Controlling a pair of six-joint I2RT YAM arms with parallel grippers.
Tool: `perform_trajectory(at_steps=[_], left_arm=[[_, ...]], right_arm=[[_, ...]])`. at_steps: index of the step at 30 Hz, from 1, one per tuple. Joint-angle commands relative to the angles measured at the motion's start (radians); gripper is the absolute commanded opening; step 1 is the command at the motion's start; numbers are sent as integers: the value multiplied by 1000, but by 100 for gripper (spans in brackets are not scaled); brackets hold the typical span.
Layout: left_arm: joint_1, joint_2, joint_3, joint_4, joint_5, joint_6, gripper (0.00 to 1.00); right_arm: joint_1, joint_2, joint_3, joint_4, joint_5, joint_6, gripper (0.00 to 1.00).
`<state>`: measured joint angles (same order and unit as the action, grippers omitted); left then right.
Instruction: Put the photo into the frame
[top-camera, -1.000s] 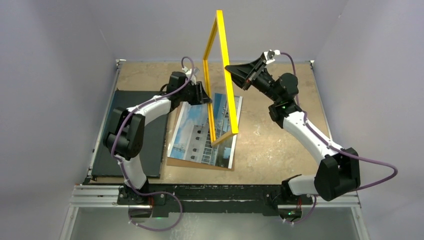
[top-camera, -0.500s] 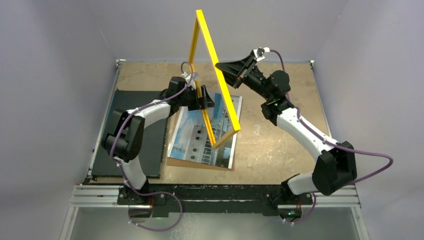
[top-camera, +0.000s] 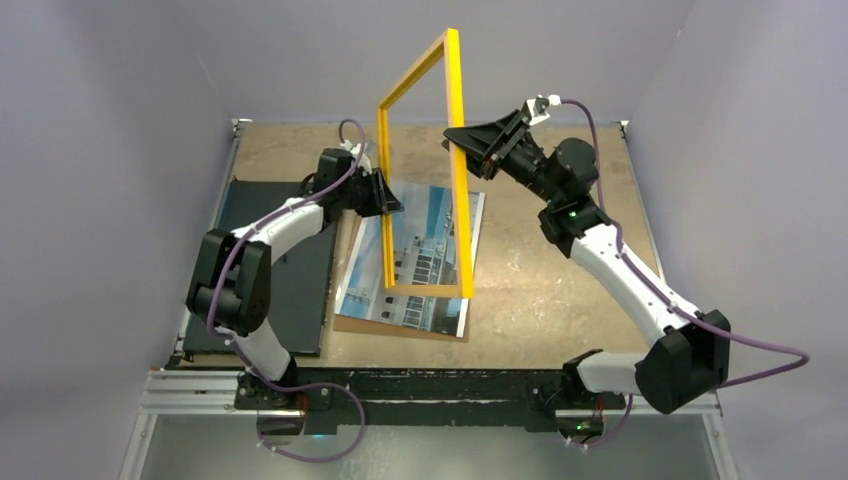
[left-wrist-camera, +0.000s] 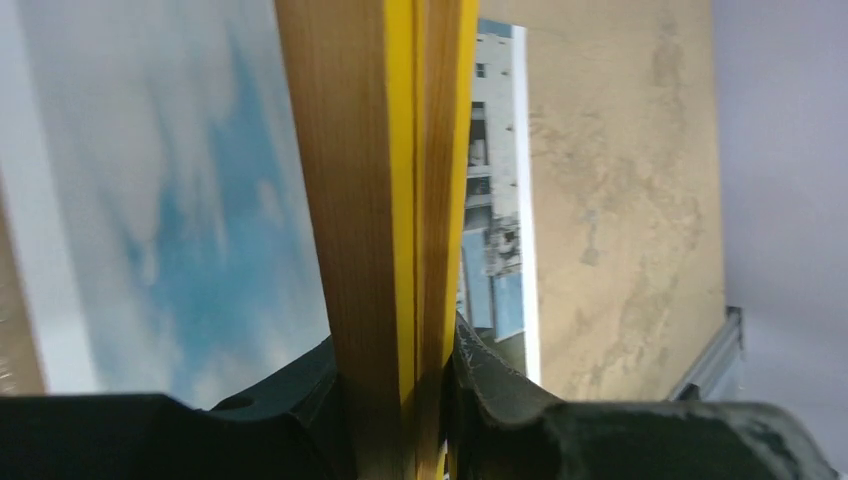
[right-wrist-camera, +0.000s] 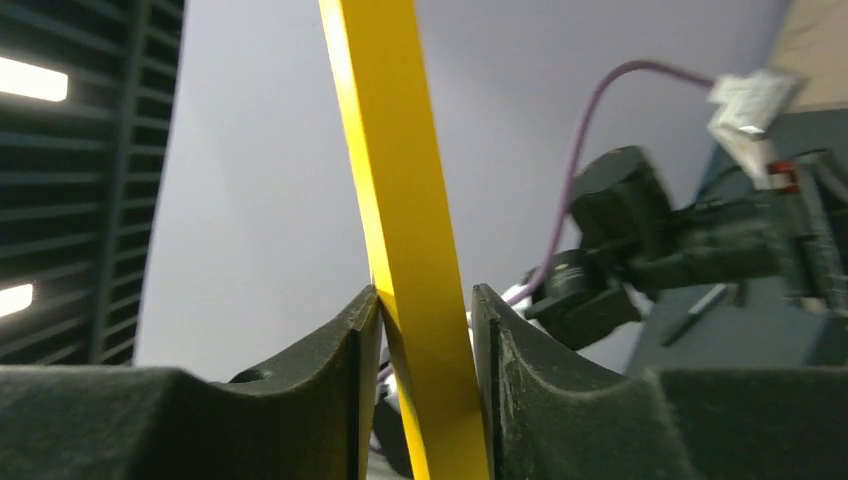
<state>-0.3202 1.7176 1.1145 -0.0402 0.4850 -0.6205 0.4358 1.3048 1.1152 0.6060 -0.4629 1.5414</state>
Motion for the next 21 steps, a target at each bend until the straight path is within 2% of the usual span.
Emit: perform_trajectory(at_steps=[1, 3, 7, 9, 11, 14, 21], left_arm=[[7, -76, 13, -48, -88, 139, 16], [10, -85, 9, -57, -109, 142, 12], [13, -89, 4, -68, -114, 135, 8], [15, -94, 5, -73, -121, 135, 6], [17, -101, 8, -74, -126, 136, 6], [18, -105, 15, -84, -137, 139, 6], [18, -104, 34, -96, -124, 125, 5]], right_arm=[[-35, -35, 67, -271, 57, -207, 41], [-40, -39, 77, -357, 69, -252, 41], [-49, -50, 90, -507, 103, -343, 27], [-52, -39, 143, -636, 154, -430, 25], [-54, -19, 206, -777, 214, -522, 28], [-62, -14, 249, -894, 291, -621, 32], [-80, -1, 226, -942, 253, -689, 36]])
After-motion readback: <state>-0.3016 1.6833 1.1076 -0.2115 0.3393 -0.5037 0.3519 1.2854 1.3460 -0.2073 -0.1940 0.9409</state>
